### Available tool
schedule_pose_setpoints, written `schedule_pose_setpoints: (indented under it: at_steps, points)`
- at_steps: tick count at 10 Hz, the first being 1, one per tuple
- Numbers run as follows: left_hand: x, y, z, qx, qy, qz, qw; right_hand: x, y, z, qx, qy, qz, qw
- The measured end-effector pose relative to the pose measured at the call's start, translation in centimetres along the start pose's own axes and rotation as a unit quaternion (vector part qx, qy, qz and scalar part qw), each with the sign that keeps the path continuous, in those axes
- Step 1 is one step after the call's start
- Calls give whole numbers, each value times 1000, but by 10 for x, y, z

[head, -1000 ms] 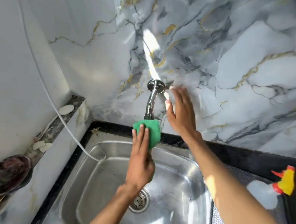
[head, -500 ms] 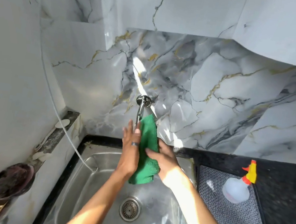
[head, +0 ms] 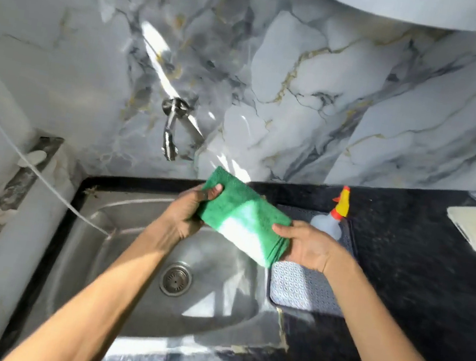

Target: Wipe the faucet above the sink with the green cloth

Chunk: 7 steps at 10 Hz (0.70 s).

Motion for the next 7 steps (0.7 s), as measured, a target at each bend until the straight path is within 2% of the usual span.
schedule_pose_setpoints:
  at_steps: [1,2,3,4,5,6,7]
  points:
    - [18,-60,37,39,29,-31,998,-20,12,-52,36,157,12,987]
    - [34,-130,74,115,55,-77,989,-37,36,-109,4,309,23,951]
    - [47,-185,102,168,72,-109,977,-47,62,-148,-30,391,31,919]
    - [57,-222,122,202,102,-122,966,-45,82,-170,-71,437,48,895]
    - [59,-241,130,267,88,-115,953,-43,93,-177,-149,454,71,876]
    - [64,-246,130,354,72,-82,929,-39,93,-181,-279,464,107,834]
    - [59,-226,127,527,80,4,846,-35,90,-163,-450,481,77,748]
Point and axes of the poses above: each hand's wrist, its own x-axis towards the middle knuckle, its own z-axis out of the palm, y = z × x, the point moved 1 cm from there along x, towards the middle knuckle, and after that the axes turned 3 degrees about z, right-handed, at the moved point
